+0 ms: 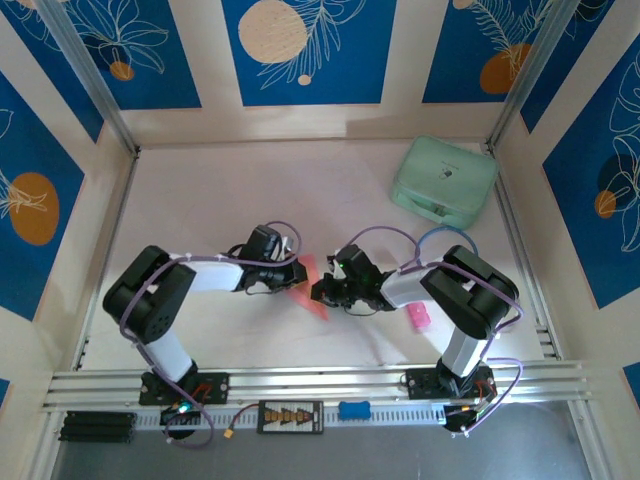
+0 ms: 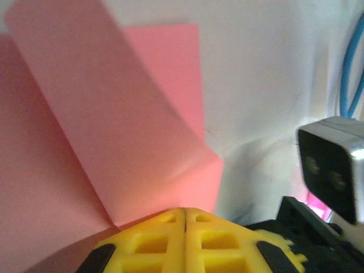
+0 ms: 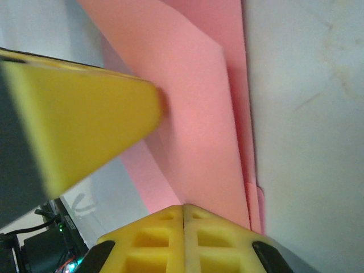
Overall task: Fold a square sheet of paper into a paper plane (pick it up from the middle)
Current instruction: Fourth fold the wing at the center of the table.
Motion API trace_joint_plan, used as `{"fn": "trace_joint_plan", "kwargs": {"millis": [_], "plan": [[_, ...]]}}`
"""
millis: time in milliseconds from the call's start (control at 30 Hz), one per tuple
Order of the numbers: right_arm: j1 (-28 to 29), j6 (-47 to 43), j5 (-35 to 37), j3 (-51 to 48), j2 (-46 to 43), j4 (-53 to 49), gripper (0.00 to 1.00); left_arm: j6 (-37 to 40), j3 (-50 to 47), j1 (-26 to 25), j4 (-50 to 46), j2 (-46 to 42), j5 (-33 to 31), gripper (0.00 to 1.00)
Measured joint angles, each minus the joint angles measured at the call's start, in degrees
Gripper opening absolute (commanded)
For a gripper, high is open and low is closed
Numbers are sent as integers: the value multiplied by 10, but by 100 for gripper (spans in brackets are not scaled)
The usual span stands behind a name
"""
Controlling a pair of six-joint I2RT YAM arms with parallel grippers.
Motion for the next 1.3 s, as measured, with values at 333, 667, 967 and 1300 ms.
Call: {"fn": "trace_joint_plan", "kwargs": {"millis": [333, 667, 967, 1300], "plan": [[-1, 17, -2, -6, 0, 14, 1, 25, -1, -23, -13, -27, -3, 0], [-4, 29, -12, -20, 0, 37, 0, 25, 0, -28, -14, 22, 1, 0], [-5, 28, -13, -24, -4, 40, 2, 43, 18, -29, -47, 26, -12, 0], [-18, 3, -17, 6, -11, -47, 1, 60, 28, -29, -65, 28, -15, 0]]}}
